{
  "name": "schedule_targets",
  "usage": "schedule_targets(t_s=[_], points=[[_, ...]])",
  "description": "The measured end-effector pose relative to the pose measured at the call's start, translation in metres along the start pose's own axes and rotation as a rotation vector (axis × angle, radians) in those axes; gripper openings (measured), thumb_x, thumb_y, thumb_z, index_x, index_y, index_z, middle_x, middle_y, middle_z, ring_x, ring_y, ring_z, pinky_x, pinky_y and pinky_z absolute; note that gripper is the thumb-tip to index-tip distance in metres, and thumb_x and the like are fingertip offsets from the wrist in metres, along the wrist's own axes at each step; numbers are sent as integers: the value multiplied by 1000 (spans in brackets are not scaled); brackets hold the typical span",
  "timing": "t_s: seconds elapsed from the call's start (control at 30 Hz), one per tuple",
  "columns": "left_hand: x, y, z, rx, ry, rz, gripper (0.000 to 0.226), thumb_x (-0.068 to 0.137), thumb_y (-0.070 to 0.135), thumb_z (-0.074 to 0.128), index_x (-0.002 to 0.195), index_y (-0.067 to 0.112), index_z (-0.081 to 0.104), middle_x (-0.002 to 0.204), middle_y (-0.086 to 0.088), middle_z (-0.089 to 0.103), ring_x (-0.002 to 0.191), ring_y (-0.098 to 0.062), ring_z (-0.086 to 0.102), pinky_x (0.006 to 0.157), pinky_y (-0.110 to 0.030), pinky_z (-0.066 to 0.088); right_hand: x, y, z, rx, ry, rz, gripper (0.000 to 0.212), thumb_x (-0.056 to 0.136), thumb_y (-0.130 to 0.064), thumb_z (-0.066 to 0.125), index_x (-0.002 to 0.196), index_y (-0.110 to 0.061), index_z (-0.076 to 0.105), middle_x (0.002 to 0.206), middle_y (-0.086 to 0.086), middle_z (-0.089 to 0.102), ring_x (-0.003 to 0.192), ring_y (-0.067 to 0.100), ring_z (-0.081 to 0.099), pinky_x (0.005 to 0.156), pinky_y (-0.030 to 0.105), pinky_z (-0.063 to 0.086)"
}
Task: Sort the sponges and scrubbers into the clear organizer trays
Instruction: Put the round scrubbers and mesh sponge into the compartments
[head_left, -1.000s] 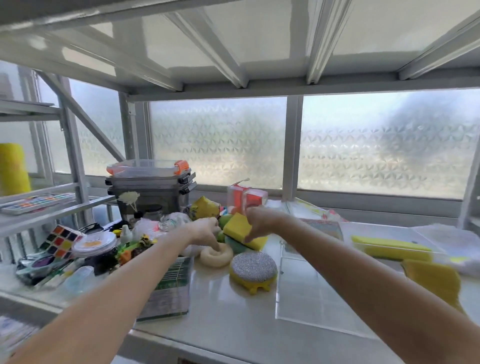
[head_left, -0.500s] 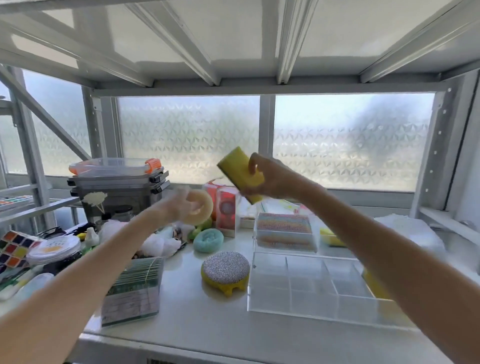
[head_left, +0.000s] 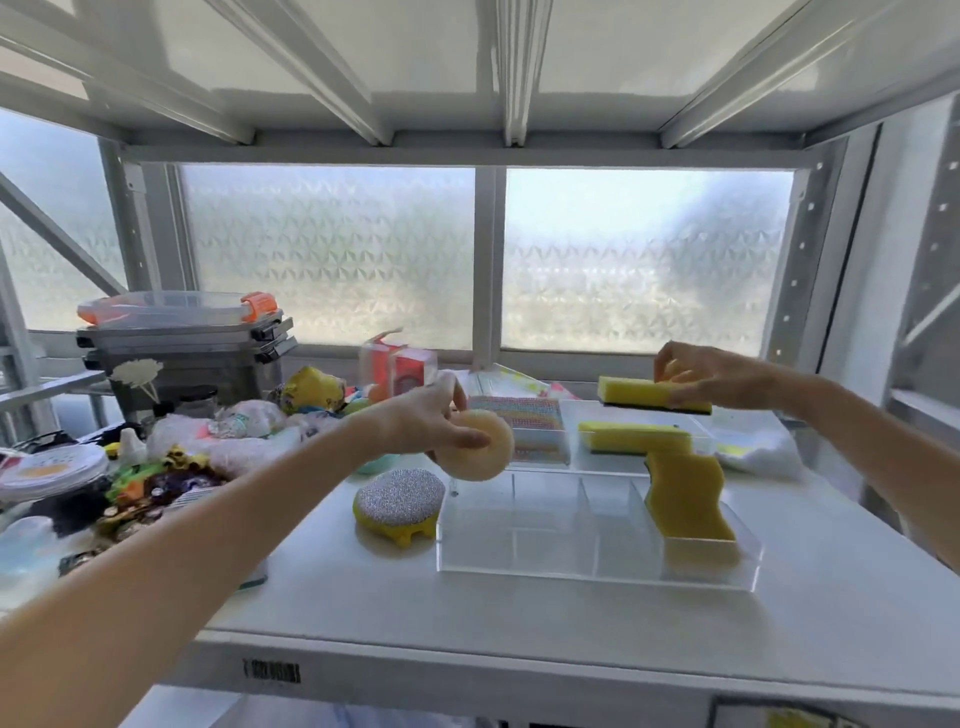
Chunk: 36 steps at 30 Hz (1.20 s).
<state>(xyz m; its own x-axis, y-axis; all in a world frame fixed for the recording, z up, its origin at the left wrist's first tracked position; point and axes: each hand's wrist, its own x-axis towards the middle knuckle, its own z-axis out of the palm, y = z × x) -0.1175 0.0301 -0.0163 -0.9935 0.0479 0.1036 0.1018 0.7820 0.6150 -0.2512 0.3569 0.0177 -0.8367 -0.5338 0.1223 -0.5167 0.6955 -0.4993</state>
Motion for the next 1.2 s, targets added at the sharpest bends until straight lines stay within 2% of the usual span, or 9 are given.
schedule_targets(t_s=[0.13, 0.3, 0.43, 0.5, 0.6, 0.77, 0.87, 1.03, 1.2], points=[[-10, -1, 19, 250, 27, 42, 49, 74, 39, 75, 107, 9, 53, 95, -6, 61, 86, -23, 60, 78, -35, 54, 6, -1, 27, -31, -75, 23, 21, 80, -28, 60, 99, -29, 54, 112, 10, 58, 103, 28, 56, 87, 44, 47], [-17, -10, 56, 311, 98, 161, 36, 76, 49, 68, 96, 19, 71, 120, -11, 54, 116, -26, 50, 103, -41, 40, 13, -6, 25, -168, -205, 61, 9, 89, -30, 54, 97, -30, 57, 124, 8, 53, 117, 26, 48, 105, 43, 36], [-9, -18, 19, -18, 106, 155, 38, 91, 38, 54, 102, 5, 69, 86, 1, 63, 85, -16, 61, 74, -21, 47, 11, -43, 12, -202, 5, -64, 26, 93, -33, 51, 105, -15, 65, 115, 9, 63, 108, 26, 57, 99, 44, 43], [0, -39, -9, 28, 228, 77, 26, 92, 28, 55, 94, 5, 67, 76, 1, 62, 72, -13, 58, 63, -19, 41, 7, -79, 25, -77, 86, -203, 25, 90, -30, 58, 103, -11, 67, 107, 9, 69, 103, 26, 63, 95, 45, 48], [17, -95, -44, 249, 202, -105, 14, 85, 17, 63, 99, 12, 59, 100, -7, 64, 90, -20, 60, 76, -27, 48, 5, -137, 73, 5, 14, -394, 22, 85, -26, 67, 100, -9, 69, 101, 5, 72, 100, 19, 66, 95, 41, 52], [35, -137, -53, 293, -163, -255, 72, 71, 34, 78, 134, 16, 48, 132, 1, 51, 115, -19, 51, 103, -34, 41, 21, -201, 173, -299, -213, -445, 42, 79, -33, 71, 116, -14, 62, 121, 7, 63, 111, 23, 57, 83, 29, 45], [45, -143, -36, 517, -85, -196, 63, 71, 41, 74, 126, 18, 52, 124, 2, 53, 114, -22, 53, 99, -33, 43, 28, -210, 214, -584, -277, -365, 47, 76, -29, 71, 116, -8, 57, 110, 13, 63, 96, 30, 59, 63, 28, 40], [44, -132, -15, 867, 43, -117, 31, 84, 27, 55, 108, 6, 57, 112, -15, 65, 101, -33, 63, 84, -41, 52, 27, -212, 229, -653, -71, -466, 28, 81, -22, 65, 102, -5, 61, 85, 14, 54, 74, 28, 51, 63, 31, 37], [30, -99, -49, 493, 249, -173, 29, 90, 29, 53, 94, 1, 58, 79, -9, 61, 71, -24, 57, 64, -33, 44, 11, -210, 180, -247, 107, -501, 19, 81, -23, 60, 88, -6, 62, 79, 10, 64, 69, 25, 61, 56, 29, 42]])
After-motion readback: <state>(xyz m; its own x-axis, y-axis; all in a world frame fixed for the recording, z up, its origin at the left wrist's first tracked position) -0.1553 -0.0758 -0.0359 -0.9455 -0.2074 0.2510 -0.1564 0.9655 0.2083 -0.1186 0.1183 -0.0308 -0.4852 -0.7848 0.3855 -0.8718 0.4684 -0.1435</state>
